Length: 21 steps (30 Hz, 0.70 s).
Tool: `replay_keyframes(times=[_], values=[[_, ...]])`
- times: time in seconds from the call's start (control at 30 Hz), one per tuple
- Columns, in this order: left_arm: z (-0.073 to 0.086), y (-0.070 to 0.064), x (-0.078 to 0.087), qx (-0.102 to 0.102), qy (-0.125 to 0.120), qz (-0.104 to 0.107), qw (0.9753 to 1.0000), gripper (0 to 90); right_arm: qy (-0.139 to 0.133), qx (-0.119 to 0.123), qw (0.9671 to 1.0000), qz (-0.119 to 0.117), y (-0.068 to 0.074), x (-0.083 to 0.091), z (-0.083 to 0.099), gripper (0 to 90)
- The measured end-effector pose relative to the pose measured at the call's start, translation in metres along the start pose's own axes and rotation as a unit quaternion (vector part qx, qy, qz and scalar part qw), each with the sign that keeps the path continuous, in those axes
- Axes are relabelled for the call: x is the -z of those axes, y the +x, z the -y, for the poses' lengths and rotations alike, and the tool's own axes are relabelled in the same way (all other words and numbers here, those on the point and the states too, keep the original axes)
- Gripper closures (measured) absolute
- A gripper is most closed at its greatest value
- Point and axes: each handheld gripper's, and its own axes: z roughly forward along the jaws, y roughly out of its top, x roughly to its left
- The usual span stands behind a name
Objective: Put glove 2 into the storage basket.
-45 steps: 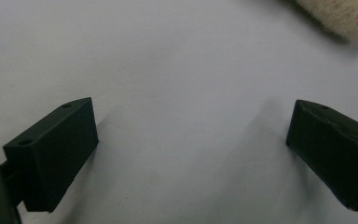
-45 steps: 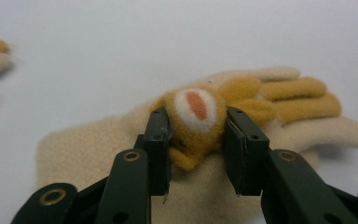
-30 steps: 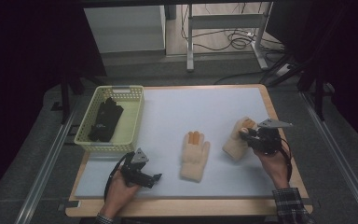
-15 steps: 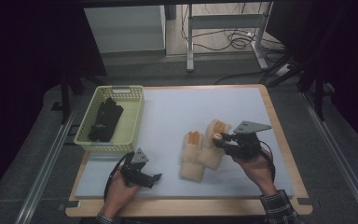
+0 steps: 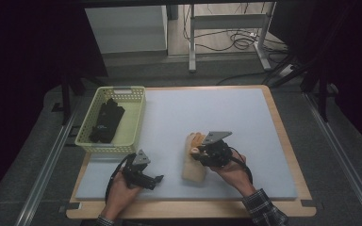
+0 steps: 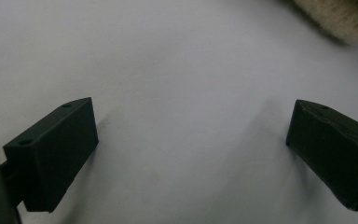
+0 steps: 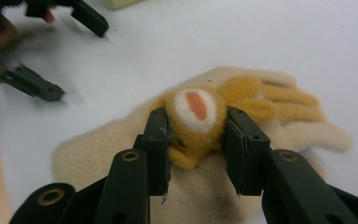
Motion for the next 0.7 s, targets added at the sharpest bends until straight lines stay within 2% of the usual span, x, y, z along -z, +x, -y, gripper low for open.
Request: replay_keyframes(times=[0.07, 0.13, 0.23, 0.3, 0.4, 0.47, 0.57, 0.63, 0.7], values=[[0.0, 0.0, 0.0, 0.0, 0.0, 0.0, 1.0, 2.4, 0.003, -0.001, 1.0, 0.002, 0.0, -0.004, 0.002, 61.4], [0.0, 0.0, 0.0, 0.0, 0.0, 0.0, 1.0, 2.4, 0.013, -0.005, 0.9999, 0.004, -0.001, -0.012, 0.007, 56.6], [0.0, 0.0, 0.0, 0.0, 0.0, 0.0, 1.0, 2.4, 0.007, -0.022, 0.9997, -0.005, -0.002, -0.016, 0.012, 51.0], [0.0, 0.0, 0.0, 0.0, 0.0, 0.0, 1.0, 2.4, 0.006, -0.025, 0.9996, -0.007, -0.002, -0.017, 0.013, 47.5], [0.0, 0.0, 0.0, 0.0, 0.0, 0.0, 1.0, 2.4, 0.003, -0.024, 0.9997, -0.005, -0.002, -0.011, 0.011, 43.6], [0.0, 0.0, 0.0, 0.0, 0.0, 0.0, 1.0, 2.4, -0.009, -0.026, 0.9996, 0.002, -0.005, -0.004, 0.01, 42.9], [0.0, 0.0, 0.0, 0.0, 0.0, 0.0, 1.0, 2.4, -0.022, -0.039, 0.9989, 0.013, -0.013, 0.006, 0.012, 42.9], [0.0, 0.0, 0.0, 0.0, 0.0, 0.0, 1.0, 2.4, -0.021, -0.045, 0.9985, 0.022, -0.02, 0.01, 0.015, 43.7], [0.0, 0.0, 0.0, 0.0, 0.0, 0.0, 1.0, 2.4, -0.021, -0.058, 0.9976, 0.032, -0.027, 0.014, 0.022, 48.1]])
